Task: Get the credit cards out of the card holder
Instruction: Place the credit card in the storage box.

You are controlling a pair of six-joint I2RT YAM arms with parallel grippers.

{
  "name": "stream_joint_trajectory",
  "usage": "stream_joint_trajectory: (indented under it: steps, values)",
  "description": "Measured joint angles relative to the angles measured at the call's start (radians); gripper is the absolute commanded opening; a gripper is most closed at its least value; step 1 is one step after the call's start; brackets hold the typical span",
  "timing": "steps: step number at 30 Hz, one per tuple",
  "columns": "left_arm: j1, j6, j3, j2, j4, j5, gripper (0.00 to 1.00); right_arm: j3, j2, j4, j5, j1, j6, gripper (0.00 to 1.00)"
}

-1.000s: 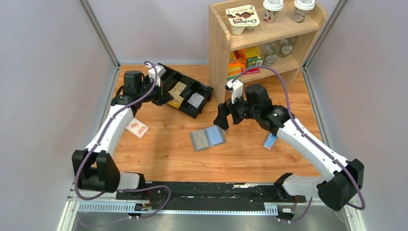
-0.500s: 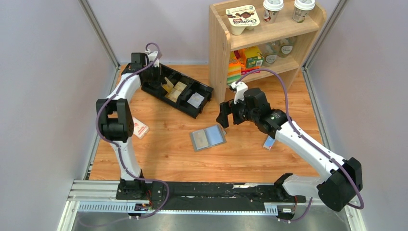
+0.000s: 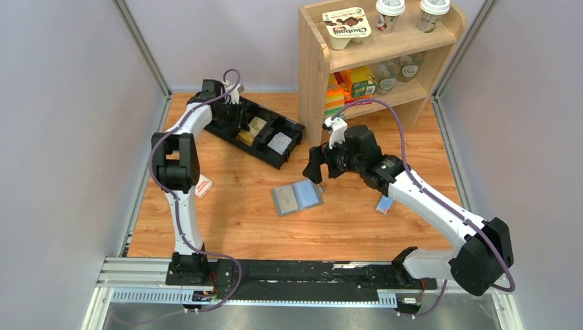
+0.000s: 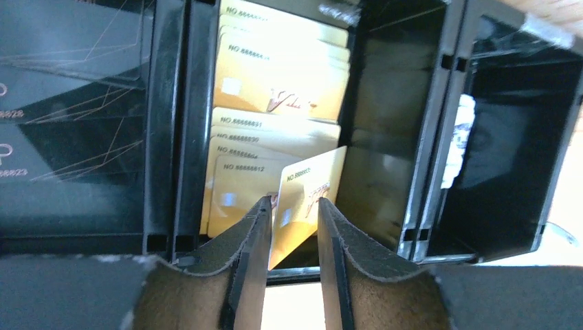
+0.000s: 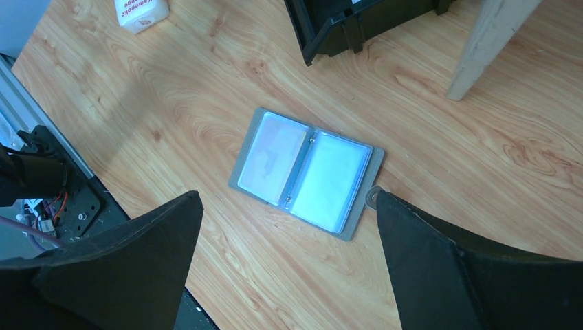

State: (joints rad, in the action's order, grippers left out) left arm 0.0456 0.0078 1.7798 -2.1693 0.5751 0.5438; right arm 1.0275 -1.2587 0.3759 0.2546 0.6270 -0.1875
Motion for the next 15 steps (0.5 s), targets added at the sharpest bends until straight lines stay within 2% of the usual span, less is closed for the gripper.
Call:
stream_joint_trajectory:
  steps: [8,15]
  values:
    - [0.001,0.001,0.000,0.056,0.066,-0.163,0.47,-0.002,-0.039,-0.014,0.007,0.010,0.001,0.99]
    - [0.021,-0.043,-0.035,0.304,0.072,-0.332,0.48,-0.017,-0.098,-0.019,-0.039,0.089,0.006,0.97]
